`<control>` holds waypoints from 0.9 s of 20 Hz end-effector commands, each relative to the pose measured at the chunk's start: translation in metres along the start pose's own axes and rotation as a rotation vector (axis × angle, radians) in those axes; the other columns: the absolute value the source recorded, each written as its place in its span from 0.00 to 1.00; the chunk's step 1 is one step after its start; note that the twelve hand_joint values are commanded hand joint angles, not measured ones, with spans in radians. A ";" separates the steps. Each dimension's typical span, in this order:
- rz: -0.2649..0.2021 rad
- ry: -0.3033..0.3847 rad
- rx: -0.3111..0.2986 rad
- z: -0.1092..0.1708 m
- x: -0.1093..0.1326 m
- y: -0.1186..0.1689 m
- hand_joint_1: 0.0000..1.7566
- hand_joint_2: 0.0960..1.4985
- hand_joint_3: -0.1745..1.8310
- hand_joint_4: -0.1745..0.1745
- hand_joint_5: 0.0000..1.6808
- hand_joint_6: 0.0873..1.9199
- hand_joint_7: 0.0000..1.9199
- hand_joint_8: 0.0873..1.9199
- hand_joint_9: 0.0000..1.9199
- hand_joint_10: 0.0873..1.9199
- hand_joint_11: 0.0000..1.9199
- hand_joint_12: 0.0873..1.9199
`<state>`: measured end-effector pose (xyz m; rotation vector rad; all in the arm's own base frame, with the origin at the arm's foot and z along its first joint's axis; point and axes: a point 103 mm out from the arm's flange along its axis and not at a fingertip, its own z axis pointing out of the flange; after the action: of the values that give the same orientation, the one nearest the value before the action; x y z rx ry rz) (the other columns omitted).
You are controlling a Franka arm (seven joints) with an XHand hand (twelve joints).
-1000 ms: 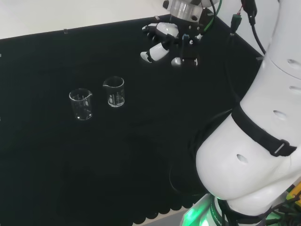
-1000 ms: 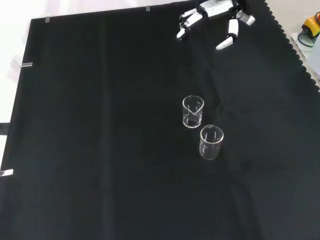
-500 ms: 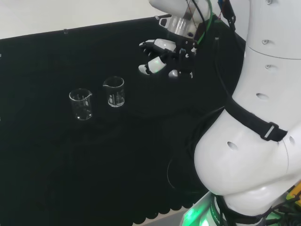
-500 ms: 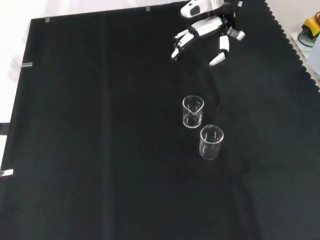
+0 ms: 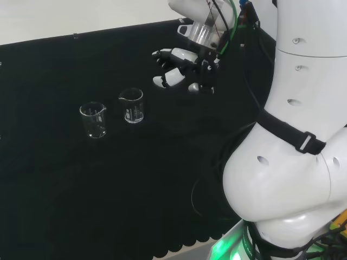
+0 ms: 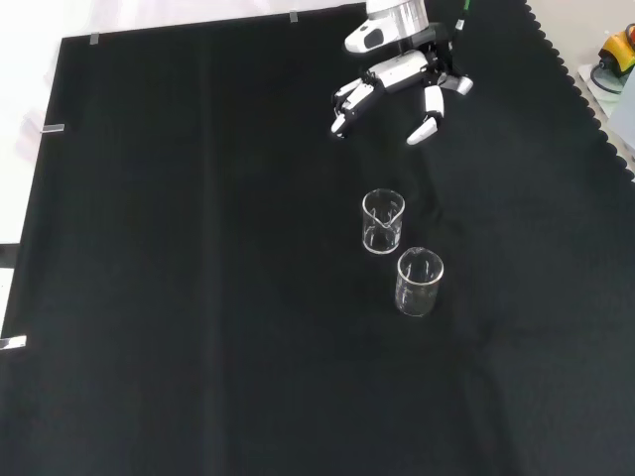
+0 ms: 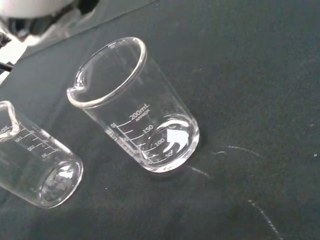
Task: Pick up the beaker on the right.
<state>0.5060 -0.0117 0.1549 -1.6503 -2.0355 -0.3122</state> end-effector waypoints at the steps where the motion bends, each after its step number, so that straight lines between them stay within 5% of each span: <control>1: -0.026 0.042 0.012 0.011 -0.002 0.010 0.44 0.21 0.61 0.34 0.16 0.00 0.12 0.31 0.20 0.31 0.00 0.69; 18: -0.103 0.214 0.015 0.043 -0.014 0.022 0.45 0.20 0.62 0.35 0.18 0.00 0.13 0.31 0.21 0.31 0.01 0.71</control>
<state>0.5186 -0.0019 0.1133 -1.4767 -1.9860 -0.4321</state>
